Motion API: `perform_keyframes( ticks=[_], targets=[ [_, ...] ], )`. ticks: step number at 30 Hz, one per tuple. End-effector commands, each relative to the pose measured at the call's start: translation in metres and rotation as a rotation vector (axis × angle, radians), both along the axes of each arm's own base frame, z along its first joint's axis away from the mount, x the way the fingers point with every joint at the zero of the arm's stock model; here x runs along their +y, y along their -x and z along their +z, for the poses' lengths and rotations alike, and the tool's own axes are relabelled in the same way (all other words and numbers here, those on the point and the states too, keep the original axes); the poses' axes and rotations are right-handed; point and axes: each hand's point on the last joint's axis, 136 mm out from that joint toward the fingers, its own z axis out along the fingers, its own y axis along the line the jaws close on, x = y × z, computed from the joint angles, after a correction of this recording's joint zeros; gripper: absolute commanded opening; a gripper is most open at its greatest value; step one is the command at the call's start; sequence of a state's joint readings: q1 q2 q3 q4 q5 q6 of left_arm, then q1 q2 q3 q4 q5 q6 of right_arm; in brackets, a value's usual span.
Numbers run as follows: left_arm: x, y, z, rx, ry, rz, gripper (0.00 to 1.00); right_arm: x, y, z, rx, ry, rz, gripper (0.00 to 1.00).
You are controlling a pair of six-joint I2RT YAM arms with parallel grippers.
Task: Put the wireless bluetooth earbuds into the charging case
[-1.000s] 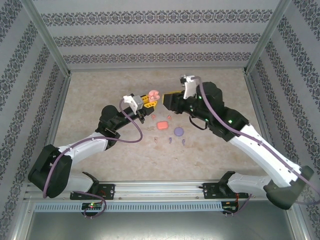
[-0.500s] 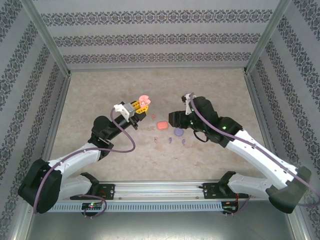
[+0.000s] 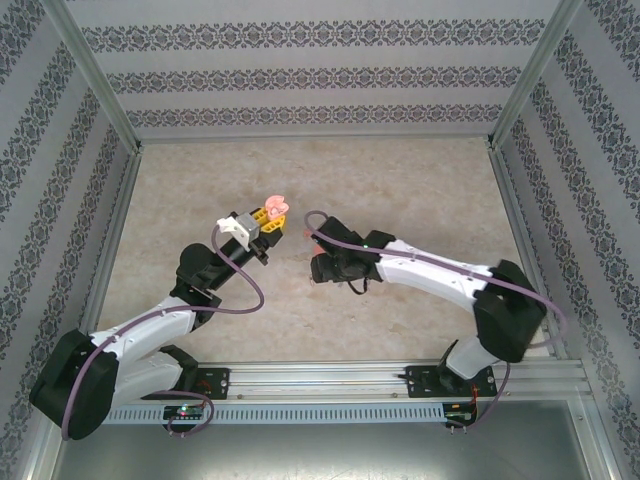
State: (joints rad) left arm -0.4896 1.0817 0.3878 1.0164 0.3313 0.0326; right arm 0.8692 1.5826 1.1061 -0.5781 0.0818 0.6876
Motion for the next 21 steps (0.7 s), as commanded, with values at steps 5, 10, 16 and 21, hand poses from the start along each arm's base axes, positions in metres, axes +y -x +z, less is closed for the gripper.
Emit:
perform_keyframes(
  ticks=[5, 10, 16, 21],
  targets=[
    [0.02, -0.003, 0.024, -0.069, 0.099, 0.053, 0.0, 0.033, -0.013, -0.02, 0.04, 0.039, -0.046, 0.58],
    [0.033, -0.009, 0.029, -0.078, 0.135, 0.09, 0.0, 0.041, -0.018, -0.04, 0.069, 0.083, -0.072, 0.56],
    [0.045, -0.014, 0.034, -0.084, 0.17, 0.119, 0.0, 0.037, -0.02, -0.057, 0.089, 0.131, -0.116, 0.52],
    [0.048, -0.016, 0.033, -0.083, 0.178, 0.125, 0.0, 0.037, -0.021, -0.067, 0.103, 0.158, -0.127, 0.49]
  ],
)
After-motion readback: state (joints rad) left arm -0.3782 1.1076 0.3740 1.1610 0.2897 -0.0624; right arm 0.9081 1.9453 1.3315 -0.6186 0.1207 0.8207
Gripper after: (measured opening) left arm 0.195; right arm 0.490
